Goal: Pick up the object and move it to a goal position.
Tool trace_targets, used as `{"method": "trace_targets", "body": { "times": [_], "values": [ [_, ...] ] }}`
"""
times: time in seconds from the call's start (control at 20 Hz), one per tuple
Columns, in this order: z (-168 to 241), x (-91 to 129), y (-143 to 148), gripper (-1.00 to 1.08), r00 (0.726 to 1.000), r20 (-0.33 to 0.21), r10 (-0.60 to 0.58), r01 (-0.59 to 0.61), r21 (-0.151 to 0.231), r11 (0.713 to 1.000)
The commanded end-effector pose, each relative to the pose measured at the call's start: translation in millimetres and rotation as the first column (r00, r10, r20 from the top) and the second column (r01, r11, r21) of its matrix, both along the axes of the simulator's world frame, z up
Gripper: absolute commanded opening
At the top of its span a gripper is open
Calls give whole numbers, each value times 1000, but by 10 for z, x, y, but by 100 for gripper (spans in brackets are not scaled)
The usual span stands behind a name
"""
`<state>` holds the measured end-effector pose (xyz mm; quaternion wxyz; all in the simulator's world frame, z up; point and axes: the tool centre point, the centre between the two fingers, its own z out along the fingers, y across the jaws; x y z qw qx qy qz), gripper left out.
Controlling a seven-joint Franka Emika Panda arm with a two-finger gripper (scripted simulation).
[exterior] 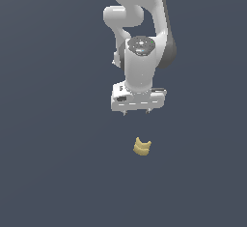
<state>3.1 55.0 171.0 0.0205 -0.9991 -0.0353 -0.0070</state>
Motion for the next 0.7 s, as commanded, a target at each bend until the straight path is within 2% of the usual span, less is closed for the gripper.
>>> {"method": "trace_targets", "body": {
  "times": [0.0,0.3,0.65],
  "values": [
    [-7,-16,60,100,1000,-5,7,-7,3,1000],
    [-13,5,45,100,1000,-4,20,-20,1,1000],
    [-61,92,76,100,994,-3,107,-107,-6,994]
  ]
}}
